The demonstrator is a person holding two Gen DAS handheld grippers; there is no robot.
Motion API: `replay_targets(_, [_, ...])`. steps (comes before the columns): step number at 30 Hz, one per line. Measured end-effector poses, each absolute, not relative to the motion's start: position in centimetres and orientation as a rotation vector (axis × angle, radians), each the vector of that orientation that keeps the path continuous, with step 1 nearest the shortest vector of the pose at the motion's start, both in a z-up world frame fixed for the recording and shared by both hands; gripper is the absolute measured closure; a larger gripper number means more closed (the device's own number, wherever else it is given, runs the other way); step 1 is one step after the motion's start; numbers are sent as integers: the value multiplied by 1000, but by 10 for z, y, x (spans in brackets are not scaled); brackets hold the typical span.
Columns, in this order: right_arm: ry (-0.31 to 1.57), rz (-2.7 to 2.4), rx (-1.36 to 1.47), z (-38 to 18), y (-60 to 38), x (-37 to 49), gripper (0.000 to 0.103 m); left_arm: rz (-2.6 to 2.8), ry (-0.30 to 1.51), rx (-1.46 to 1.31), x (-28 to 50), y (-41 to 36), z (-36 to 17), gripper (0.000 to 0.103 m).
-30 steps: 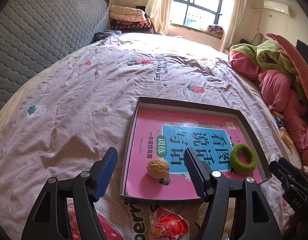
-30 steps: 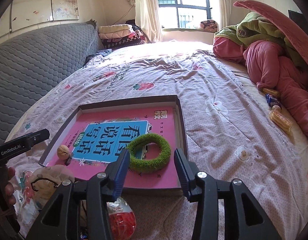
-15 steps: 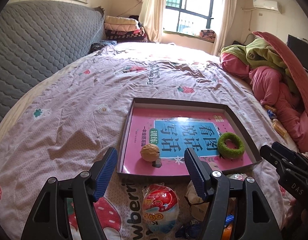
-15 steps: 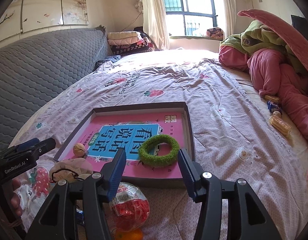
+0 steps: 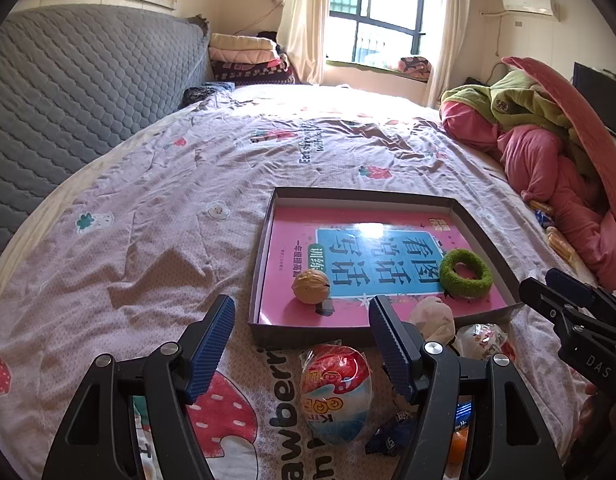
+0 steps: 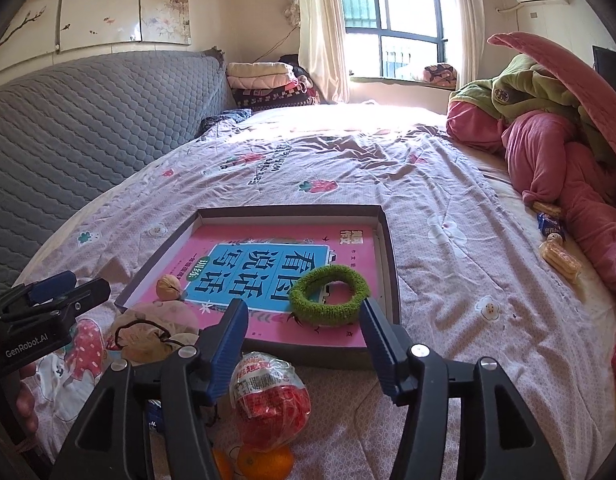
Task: Organize objects
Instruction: 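Withdraw both grippers from the tray toward the remaining items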
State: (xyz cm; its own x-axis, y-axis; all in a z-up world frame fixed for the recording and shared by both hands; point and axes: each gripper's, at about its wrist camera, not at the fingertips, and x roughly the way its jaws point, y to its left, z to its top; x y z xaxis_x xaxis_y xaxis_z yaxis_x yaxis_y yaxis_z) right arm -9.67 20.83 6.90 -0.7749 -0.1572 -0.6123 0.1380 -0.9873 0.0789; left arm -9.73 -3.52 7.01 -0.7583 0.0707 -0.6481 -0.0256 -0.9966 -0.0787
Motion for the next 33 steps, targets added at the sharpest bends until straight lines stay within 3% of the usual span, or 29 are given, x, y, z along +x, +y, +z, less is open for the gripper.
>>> replay_targets(33, [20, -2764, 1047, 56, 220, -85, 41, 2799, -46, -997, -67, 17, 68, 32])
